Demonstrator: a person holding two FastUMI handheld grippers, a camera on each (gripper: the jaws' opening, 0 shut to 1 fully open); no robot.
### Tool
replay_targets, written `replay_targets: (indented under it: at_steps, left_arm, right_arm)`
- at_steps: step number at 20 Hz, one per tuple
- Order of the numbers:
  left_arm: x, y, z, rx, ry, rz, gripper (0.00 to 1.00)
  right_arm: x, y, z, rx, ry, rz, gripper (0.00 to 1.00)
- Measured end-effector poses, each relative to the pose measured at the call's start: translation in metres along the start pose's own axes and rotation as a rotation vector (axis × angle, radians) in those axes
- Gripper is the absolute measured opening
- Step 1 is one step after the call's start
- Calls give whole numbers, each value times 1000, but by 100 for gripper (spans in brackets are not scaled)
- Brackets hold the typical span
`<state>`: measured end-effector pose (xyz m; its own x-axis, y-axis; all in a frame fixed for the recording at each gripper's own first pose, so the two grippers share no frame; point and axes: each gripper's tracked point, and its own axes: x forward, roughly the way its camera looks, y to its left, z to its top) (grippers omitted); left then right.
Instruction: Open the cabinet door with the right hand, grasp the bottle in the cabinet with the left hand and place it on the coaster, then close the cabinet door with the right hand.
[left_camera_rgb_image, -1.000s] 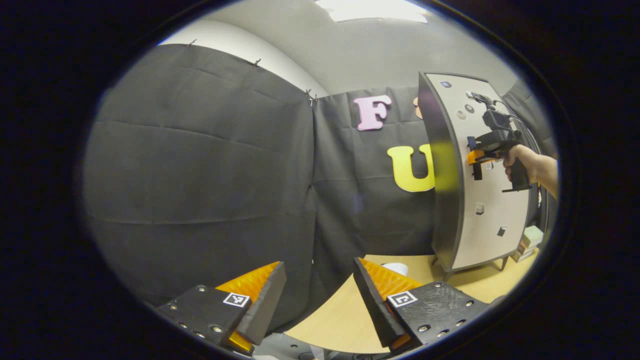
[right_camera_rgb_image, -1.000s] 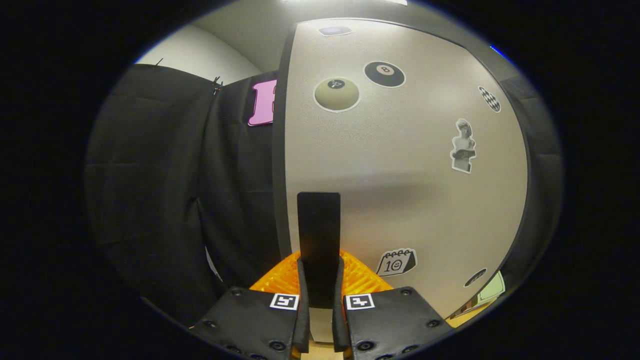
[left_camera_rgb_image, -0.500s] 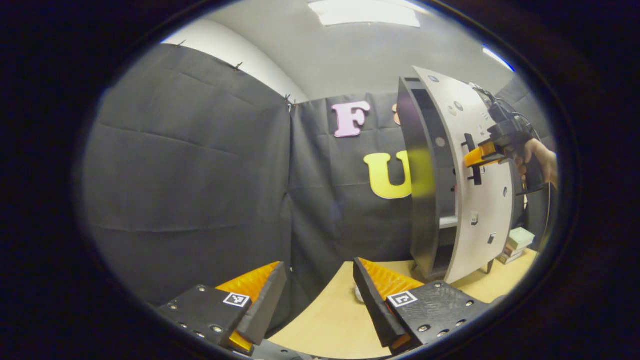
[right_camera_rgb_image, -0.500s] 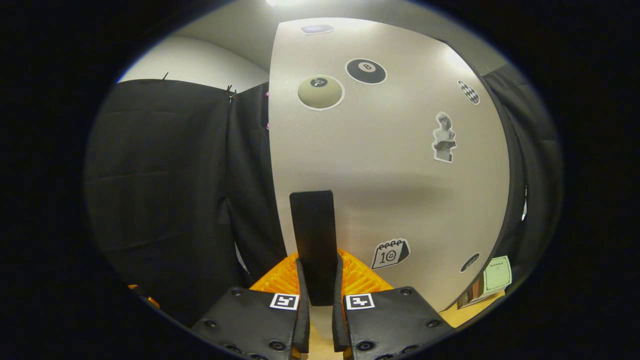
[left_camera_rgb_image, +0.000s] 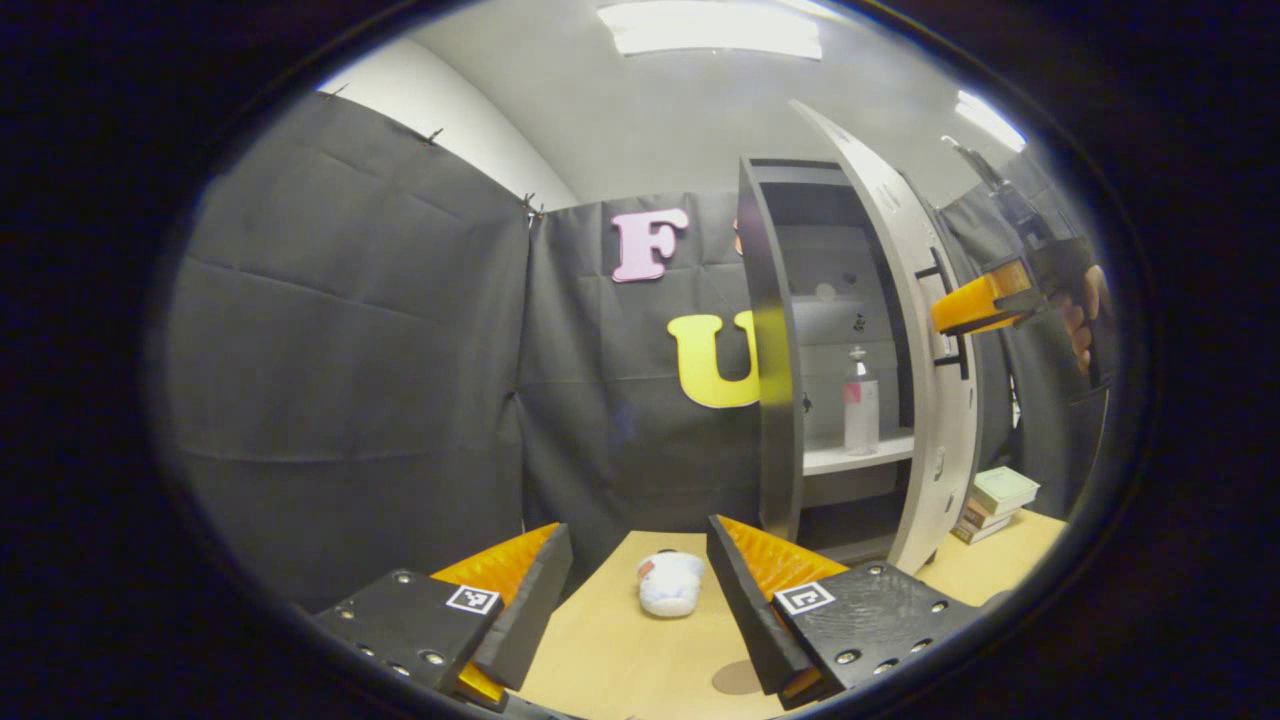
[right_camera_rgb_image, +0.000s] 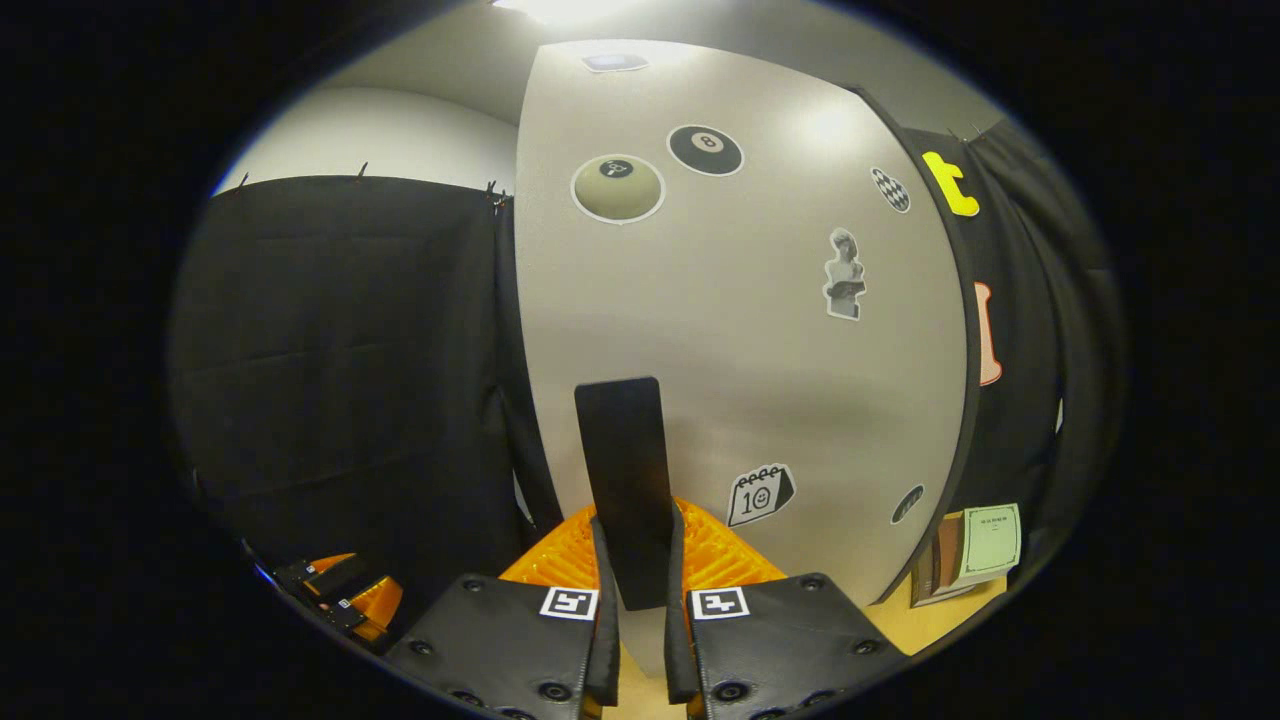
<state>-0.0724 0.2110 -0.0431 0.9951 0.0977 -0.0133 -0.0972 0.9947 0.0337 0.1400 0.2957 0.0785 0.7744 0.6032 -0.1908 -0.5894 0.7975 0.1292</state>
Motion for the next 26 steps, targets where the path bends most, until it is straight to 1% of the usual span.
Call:
replay_targets:
  at_steps: [1,4,8,9,10,11,12,13,14,15,16,17,20,22,26]
  left_arm:
    - [0,-9,1,1,0,-7,84]
    - [4,-37,11,4,-10,-35,83]
    - [7,-73,26,26,-40,-74,83]
    - [8,-83,28,27,-43,-86,83]
    - [8,-98,29,25,-45,-107,83]
    - [9,-111,31,26,-47,-129,83]
    - [9,-125,34,31,-51,-145,83]
    - [9,-134,35,33,-53,-153,83]
    - [6,-145,36,28,-54,-163,83]
    - [3,-158,35,17,-50,-178,84]
    - [0,-168,33,7,-45,-194,83]
    - [-1,-179,33,6,-39,-206,83]
    - [-11,-201,30,32,-24,-212,83]
    - [-18,-211,31,33,-27,-195,82]
    - [-31,-232,38,27,-32,-161,82]
  right_arm:
    - [-2,-3,0,1,2,14,20]
    - [-10,-11,0,3,1,52,20]
    - [-26,-23,-2,-6,-6,75,20]
    - [-31,-26,-3,-3,-4,78,17]
    - [-35,-30,-3,-1,-1,78,20]
    - [-39,-33,-3,-6,1,78,17]
    - [-41,-36,-2,-10,-4,74,17]
    - [-43,-40,-3,-11,-9,69,20]
    - [-46,-44,-2,-5,-13,60,16]
    - [-48,-47,-2,-1,-15,53,19]
    - [-51,-50,-2,0,-19,47,16]
    - [-54,-53,-1,-3,-23,39,20]
    - [-69,-69,0,-43,-21,3,20]
    - [-80,-84,1,-65,-23,-19,19]
    - [-92,-122,4,-63,-44,-38,19]
